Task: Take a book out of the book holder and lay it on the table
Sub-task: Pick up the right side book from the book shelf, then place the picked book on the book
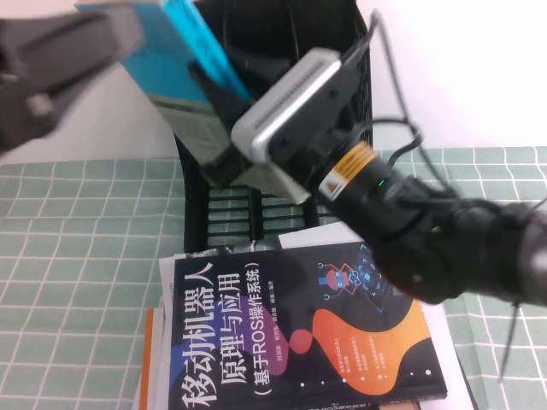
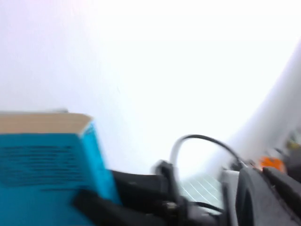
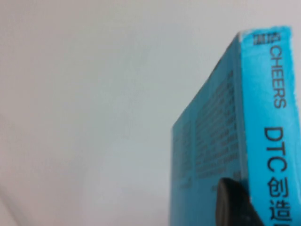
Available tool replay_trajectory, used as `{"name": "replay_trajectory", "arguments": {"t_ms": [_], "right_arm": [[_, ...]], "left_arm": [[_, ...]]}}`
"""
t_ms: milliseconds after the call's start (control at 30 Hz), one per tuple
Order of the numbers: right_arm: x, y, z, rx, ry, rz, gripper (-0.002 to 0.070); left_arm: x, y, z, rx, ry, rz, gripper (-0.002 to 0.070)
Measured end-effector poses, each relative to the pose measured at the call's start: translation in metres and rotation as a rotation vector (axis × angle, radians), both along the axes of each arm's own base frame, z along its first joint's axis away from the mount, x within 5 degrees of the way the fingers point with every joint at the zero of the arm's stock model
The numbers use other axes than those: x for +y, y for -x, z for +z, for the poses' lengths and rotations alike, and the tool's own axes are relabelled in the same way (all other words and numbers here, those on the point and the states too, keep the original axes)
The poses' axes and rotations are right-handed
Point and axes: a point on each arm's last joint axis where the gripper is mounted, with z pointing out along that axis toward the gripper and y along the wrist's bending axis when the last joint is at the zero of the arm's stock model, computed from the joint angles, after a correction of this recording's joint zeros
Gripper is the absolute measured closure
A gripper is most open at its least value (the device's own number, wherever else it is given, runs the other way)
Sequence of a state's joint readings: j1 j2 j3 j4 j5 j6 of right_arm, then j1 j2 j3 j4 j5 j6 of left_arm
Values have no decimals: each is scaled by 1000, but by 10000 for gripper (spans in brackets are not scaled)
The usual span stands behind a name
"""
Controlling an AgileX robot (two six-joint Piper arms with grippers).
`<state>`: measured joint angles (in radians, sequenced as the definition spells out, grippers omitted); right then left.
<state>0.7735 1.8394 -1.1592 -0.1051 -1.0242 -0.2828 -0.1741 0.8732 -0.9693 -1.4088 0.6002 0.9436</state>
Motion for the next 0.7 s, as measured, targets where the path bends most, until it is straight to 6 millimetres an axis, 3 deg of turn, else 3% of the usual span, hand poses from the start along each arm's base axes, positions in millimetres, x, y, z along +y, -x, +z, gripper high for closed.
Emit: {"name": "replay_trajectory", "arguments": {"t_ms": [233, 367, 500, 600, 700], "right_arm": [[-28, 29, 71, -143, 104, -66, 471], [-42, 50, 95, -208, 311, -64, 471], [-54, 66, 101, -324, 623, -72, 471], [-59, 67, 96, -269, 720, -73, 471], [-56, 67, 85, -264, 778, -37, 471]], "left_arm": [[27, 69, 33, -295, -22, 198, 678], [34, 103, 36, -370, -46, 232, 678], [38, 121, 30, -324, -77, 239, 677], [40, 131, 18, -247, -114, 233, 678], [41, 132, -6, -171, -179, 240, 677]]}}
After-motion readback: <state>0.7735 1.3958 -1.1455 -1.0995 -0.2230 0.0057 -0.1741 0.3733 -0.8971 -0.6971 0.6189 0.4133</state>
